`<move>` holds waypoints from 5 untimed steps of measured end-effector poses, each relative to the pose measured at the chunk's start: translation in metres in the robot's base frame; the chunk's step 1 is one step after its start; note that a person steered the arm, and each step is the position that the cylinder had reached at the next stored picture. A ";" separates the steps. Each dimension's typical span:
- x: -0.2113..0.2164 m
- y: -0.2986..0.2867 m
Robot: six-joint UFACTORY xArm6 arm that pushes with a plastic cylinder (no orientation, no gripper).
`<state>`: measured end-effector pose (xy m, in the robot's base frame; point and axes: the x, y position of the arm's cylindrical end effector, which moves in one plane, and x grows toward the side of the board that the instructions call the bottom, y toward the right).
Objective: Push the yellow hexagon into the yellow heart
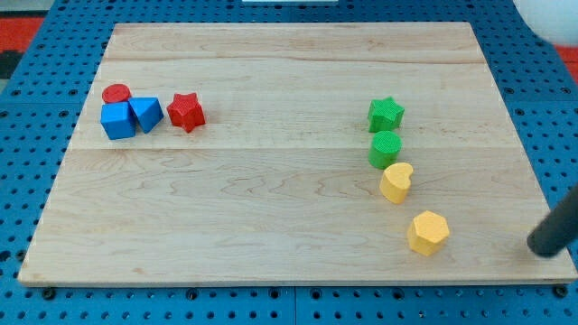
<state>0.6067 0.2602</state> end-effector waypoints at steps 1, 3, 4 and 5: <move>0.008 -0.020; 0.003 -0.065; -0.003 -0.097; -0.009 -0.113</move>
<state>0.5981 0.1474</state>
